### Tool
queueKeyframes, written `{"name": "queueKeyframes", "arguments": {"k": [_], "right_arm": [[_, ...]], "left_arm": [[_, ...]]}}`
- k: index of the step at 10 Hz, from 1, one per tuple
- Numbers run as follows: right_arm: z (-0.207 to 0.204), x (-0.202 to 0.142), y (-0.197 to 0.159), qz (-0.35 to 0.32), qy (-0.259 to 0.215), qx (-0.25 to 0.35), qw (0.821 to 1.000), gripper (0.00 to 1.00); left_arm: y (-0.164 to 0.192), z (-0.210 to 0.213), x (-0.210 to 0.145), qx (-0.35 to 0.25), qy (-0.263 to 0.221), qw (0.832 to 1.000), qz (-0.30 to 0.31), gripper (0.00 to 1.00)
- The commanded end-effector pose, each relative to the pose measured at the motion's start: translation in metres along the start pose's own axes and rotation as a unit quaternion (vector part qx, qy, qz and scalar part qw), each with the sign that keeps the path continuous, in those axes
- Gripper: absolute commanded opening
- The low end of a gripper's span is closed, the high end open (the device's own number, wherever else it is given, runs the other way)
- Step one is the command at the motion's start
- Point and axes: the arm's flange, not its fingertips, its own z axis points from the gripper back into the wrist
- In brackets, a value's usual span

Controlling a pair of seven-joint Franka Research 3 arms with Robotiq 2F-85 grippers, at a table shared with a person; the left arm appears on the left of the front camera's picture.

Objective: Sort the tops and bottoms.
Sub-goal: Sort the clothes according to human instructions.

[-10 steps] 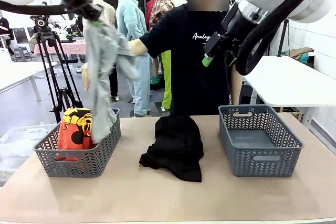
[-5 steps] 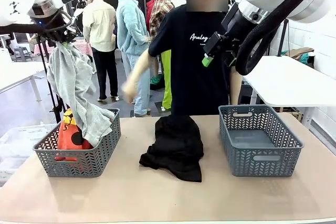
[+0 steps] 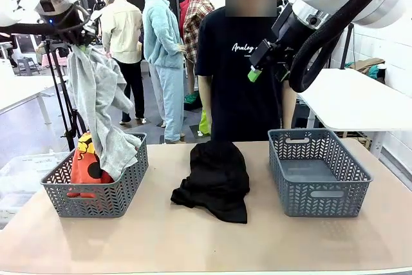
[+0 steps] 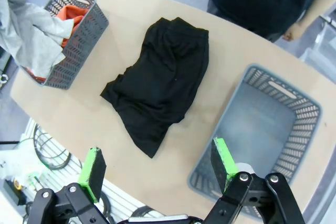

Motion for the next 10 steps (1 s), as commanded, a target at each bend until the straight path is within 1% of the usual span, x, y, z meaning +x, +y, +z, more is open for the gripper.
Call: {"name": "queueKeyframes", "arguments": {"k": [1, 2, 3, 5, 6, 7, 8, 9, 10], "right_arm": [[-0.001, -0.001, -0.001, 0.004, 0.003, -0.002, 1.0, 1.0], [-0.001, -0.001, -0.001, 0.004, 0.003, -0.002, 1.0, 1.0], [-0.001, -0.001, -0.001, 0.004, 0.003, -0.002, 1.0, 1.0], [-0.001, -0.001, -0.001, 0.004, 0.003, -0.002, 1.0, 1.0], [-0.001, -0.001, -0.001, 0.004, 0.003, -0.002, 1.0, 1.0], [-0.001, -0.001, -0.001, 0.004, 0.003, -0.002, 1.0, 1.0], [-0.001, -0.001, -0.001, 0.004, 0.003, -0.002, 1.0, 1.0], [-0.001, -0.001, -0.001, 0.004, 0.003, -0.002, 1.0, 1.0], [-0.001, -0.001, -0.001, 0.004, 0.003, -0.002, 1.0, 1.0]], "left_arm": [[0.019, -0.035, -0.024, -0.004, 0.051, 0.997, 0.053, 0.0], [0.025, -0.048, -0.039, -0.023, 0.064, 0.996, 0.066, 0.0], [0.019, -0.064, -0.063, -0.072, 0.096, 0.991, 0.059, 0.0], [0.004, -0.086, -0.084, -0.128, 0.117, 0.983, 0.061, 0.0], [-0.001, -0.097, -0.092, -0.125, 0.132, 0.982, 0.052, 0.0], [-0.003, -0.11, -0.102, -0.116, 0.164, 0.978, 0.05, 0.0], [0.012, -0.105, -0.089, -0.069, 0.153, 0.983, 0.073, 0.0], [-0.011, -0.103, -0.1, -0.112, 0.146, 0.981, 0.059, 0.0], [-0.011, -0.103, -0.1, -0.112, 0.146, 0.981, 0.059, 0.0]]}}
